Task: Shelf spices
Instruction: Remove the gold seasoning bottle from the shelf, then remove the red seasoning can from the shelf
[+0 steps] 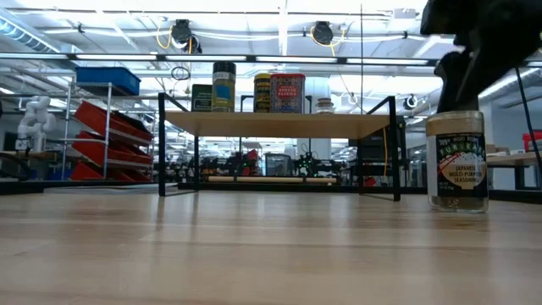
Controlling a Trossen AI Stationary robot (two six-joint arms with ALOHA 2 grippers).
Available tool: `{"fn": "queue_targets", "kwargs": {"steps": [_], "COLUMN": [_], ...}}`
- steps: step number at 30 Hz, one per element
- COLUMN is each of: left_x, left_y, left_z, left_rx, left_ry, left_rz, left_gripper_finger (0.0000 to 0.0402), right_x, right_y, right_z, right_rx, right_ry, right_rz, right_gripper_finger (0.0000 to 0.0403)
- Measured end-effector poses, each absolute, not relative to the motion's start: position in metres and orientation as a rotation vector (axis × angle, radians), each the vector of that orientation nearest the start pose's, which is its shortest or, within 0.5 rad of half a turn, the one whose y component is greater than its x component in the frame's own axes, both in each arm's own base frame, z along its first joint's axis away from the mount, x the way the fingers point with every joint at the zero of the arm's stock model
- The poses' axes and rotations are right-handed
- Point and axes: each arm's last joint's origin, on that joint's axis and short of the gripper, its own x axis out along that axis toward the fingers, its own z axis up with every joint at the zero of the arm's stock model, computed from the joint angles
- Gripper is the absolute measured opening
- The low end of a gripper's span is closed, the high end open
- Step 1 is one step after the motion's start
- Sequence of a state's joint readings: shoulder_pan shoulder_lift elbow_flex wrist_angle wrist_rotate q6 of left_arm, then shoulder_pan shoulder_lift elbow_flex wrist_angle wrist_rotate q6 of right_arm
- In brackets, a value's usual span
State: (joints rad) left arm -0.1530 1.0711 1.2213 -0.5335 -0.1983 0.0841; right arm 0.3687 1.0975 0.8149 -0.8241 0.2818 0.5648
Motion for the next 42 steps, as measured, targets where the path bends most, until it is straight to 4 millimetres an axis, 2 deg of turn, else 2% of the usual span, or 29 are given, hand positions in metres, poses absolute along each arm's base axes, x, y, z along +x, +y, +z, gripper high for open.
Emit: {"fn": "queue_targets", "kwargs": {"steps": [8, 17, 20, 25, 29, 33, 39, 42], "left_x": [0.215, 0.224, 0.234, 0.261, 0.281, 0.289, 0.275, 0.264], "left_y": [-0.026, -0.008, 0.000, 0.018, 0.029, 0.032, 0.023, 0.016], "left_z": [0.398, 0.406, 0.403, 0.390, 0.377, 0.370, 0.379, 0.386], "left_rx": [0.162, 0.156, 0.149, 0.203, 0.228, 0.220, 0.197, 0.166], "left_ry": [0.347, 0.255, 0.254, 0.276, 0.307, 0.343, 0.341, 0.321], "left_rz": [0.078, 0.155, 0.118, 0.160, 0.193, 0.202, 0.202, 0.190], "left_gripper_finger": [0.0131, 0.0134, 0.0159, 0.0230, 0.0262, 0.0270, 0.0270, 0.0270], "right_x": [0.182, 0.189, 0.194, 0.203, 0.217, 0.234, 0.256, 0.263], "right_y": [0.060, 0.053, 0.050, 0.042, 0.026, 0.002, -0.043, -0.059], "right_z": [0.279, 0.323, 0.334, 0.344, 0.345, 0.343, 0.337, 0.330], "right_rx": [0.183, 0.056, 0.044, 0.019, -0.040, -0.117, -0.104, -0.101], "right_ry": [0.911, 0.663, 0.599, 0.507, 0.483, 0.493, 0.469, 0.486], "right_rz": [-0.255, -0.408, -0.407, -0.418, -0.472, -0.466, -0.315, -0.249], "right_gripper_finger": [0.0341, 0.0341, 0.0341, 0.0341, 0.0341, 0.0341, 0.0341, 0.0341]}}
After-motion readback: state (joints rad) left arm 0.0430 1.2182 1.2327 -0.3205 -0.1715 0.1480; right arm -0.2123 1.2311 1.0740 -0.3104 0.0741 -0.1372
